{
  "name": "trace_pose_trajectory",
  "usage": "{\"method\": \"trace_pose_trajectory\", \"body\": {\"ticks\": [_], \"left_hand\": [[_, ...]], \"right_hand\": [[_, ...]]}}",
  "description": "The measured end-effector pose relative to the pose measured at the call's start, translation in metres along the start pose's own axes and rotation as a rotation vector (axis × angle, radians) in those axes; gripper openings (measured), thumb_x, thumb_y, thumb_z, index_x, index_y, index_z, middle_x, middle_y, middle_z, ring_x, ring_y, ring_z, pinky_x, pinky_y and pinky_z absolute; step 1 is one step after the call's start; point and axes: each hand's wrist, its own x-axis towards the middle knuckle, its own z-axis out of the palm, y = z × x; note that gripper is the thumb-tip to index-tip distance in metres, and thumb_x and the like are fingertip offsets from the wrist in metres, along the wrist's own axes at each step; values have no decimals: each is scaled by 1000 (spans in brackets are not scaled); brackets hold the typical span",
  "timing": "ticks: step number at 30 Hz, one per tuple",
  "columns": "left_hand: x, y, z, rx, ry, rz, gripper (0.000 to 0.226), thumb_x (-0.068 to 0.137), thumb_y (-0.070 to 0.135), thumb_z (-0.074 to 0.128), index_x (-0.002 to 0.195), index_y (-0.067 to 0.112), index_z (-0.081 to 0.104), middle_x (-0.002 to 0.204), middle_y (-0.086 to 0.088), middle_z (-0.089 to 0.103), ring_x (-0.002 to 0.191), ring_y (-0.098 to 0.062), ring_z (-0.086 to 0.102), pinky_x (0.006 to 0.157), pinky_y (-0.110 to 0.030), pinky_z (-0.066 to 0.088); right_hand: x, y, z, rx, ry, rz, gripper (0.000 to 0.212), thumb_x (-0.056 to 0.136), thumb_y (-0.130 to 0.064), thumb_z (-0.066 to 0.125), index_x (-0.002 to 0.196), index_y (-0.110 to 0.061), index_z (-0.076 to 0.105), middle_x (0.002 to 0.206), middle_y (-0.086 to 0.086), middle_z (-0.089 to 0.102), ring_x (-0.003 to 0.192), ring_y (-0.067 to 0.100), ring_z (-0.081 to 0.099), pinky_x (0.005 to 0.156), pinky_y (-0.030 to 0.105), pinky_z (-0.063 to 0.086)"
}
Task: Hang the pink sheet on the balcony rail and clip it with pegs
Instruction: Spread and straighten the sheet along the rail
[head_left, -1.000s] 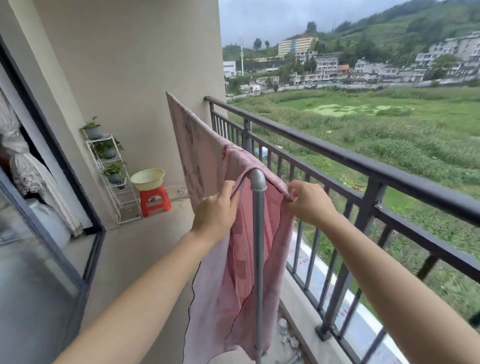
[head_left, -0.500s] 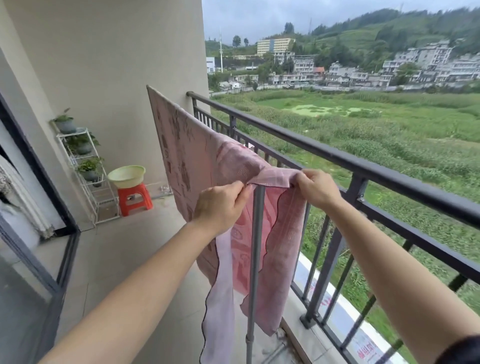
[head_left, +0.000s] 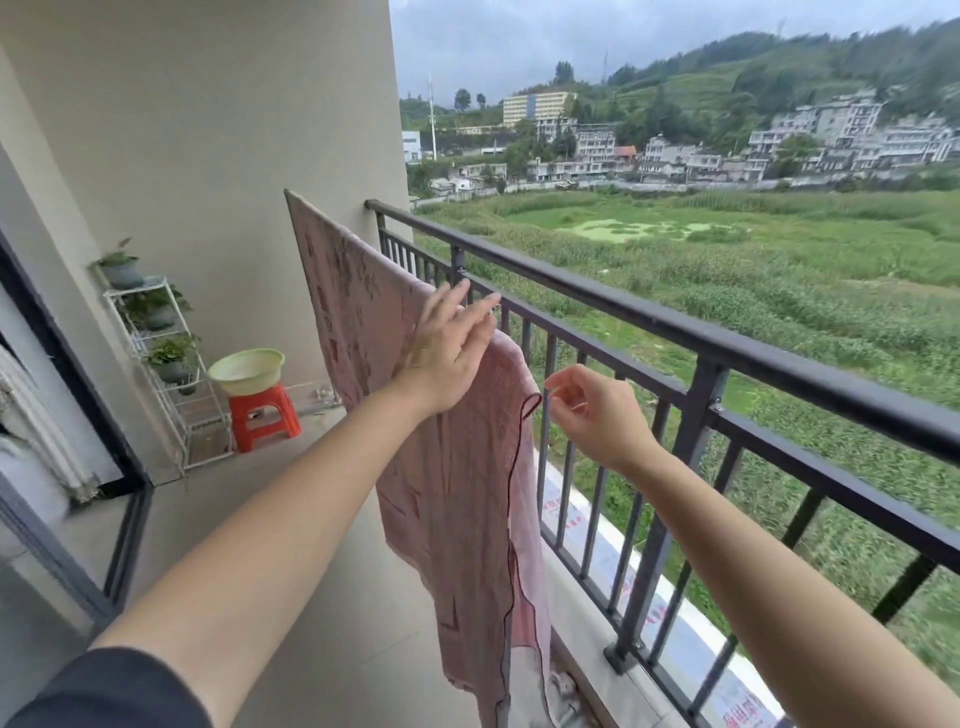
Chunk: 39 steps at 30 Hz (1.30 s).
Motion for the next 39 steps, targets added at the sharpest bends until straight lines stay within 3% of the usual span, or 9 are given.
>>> {"method": "trace_pose_trajectory", "body": {"ticks": [3,7,11,15,18,23,28,35,39], "left_hand": [[6,-8,4,57,-192,-54,55,100,60,19,144,37,45,160,4,25,150,-14,6,118,-54,9],[12,-15,7,50,-210,-170,55,101,56,18,144,32,43,161,7,21,150,-11,7,117,-52,10],[18,-18,6,107,-231,-200,54,102,54,19,146,31,40,161,7,20,149,-11,7,117,-49,9],[21,-26,6,53,-253,-154,56,100,59,18,143,33,42,160,6,22,149,-13,8,120,-53,10],[23,-29,6,-65,-226,-150,53,104,49,26,147,22,41,161,-2,24,150,-18,11,122,-41,6],[23,-46,1,-67,-209,-177,49,105,44,27,150,26,35,163,2,17,148,-22,13,121,-41,10],[27,-78,-1,-12,-268,-89,51,97,47,25,148,45,27,162,12,17,147,-18,12,119,-53,16],[25,-90,-16,-34,-366,35,56,102,24,35,154,36,19,164,10,7,149,-18,10,121,-42,12],[27,-112,-29,26,-365,73,57,102,25,33,155,33,17,164,10,9,149,-16,12,121,-45,15]], "right_hand": [[-7,-11,-2,90,92,-47,27,92,-29,46,102,-22,70,88,-12,71,81,4,67,72,35,58],[-8,-32,2,164,125,-82,33,93,-54,53,100,-25,66,89,-14,68,84,0,64,69,22,53],[-2,-32,4,67,176,-150,9,91,-26,58,87,-18,61,79,-8,66,75,9,62,65,38,54],[1,-30,-2,224,303,80,19,86,-20,50,69,-24,56,64,-11,58,62,6,53,60,32,43],[14,-44,-6,396,338,232,25,84,-41,38,85,-31,61,91,-8,67,87,14,65,78,47,55],[39,-81,-3,31,51,203,80,80,-82,42,136,-26,51,116,-6,67,103,13,65,90,39,54],[37,-95,15,-309,9,114,46,91,-53,42,128,-32,59,104,-4,73,87,20,68,73,35,57],[45,-135,27,-630,10,304,28,93,-36,40,99,-15,59,99,8,63,88,28,60,68,36,44],[69,-164,56,-751,37,258,38,94,-29,37,121,-8,54,121,14,58,110,32,56,82,42,45]]}}
